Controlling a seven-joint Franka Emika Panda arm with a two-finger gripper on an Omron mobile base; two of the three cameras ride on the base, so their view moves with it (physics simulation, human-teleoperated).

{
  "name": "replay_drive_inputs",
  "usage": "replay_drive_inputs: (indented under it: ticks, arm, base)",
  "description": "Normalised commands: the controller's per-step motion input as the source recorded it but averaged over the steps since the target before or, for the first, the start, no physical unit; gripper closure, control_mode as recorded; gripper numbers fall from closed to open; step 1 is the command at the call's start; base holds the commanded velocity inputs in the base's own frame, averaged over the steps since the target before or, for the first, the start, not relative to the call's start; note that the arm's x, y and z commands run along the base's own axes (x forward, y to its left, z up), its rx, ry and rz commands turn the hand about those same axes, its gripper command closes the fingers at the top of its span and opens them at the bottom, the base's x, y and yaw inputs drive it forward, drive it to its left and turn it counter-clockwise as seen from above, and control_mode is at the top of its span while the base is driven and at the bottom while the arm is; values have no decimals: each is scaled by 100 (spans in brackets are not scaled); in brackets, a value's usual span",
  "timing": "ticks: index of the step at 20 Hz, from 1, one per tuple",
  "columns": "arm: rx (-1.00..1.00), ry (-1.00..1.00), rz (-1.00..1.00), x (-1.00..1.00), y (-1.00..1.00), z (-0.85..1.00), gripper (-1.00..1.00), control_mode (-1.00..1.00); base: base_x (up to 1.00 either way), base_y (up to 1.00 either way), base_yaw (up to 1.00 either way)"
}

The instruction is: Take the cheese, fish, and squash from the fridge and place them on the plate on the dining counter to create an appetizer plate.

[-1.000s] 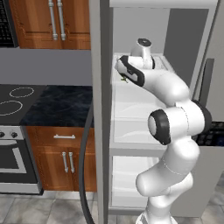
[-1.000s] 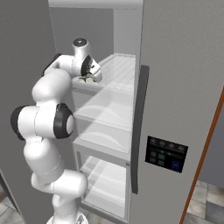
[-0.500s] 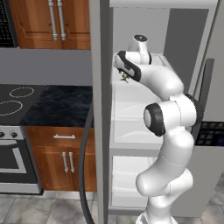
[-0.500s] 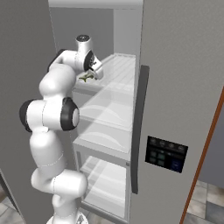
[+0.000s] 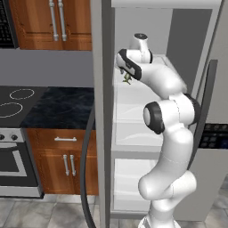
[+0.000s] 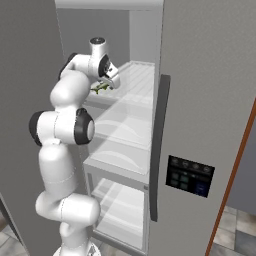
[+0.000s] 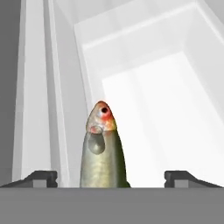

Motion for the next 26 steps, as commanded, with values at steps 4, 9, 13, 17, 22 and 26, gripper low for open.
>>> replay_drive_inputs:
  ticks: [4,9,13,17,22,26]
  arm:
    - [-7,8,0,0,24,-70,-100,-100]
    - [-8,9,0,0,39,-77,100,-100]
    - [-7,7,0,0,35,-77,100,-100]
    - [-6,6,0,0,34,-78,100,-100]
    - [-3,1,0,-4,27,-55,100,-100]
    - [0,-5,0,-45,3,-9,100,-100]
  base:
    - [0,0,0]
    - [0,0,0]
    - [0,0,0]
    - [0,0,0]
    - [0,0,0]
    - [0,0,0]
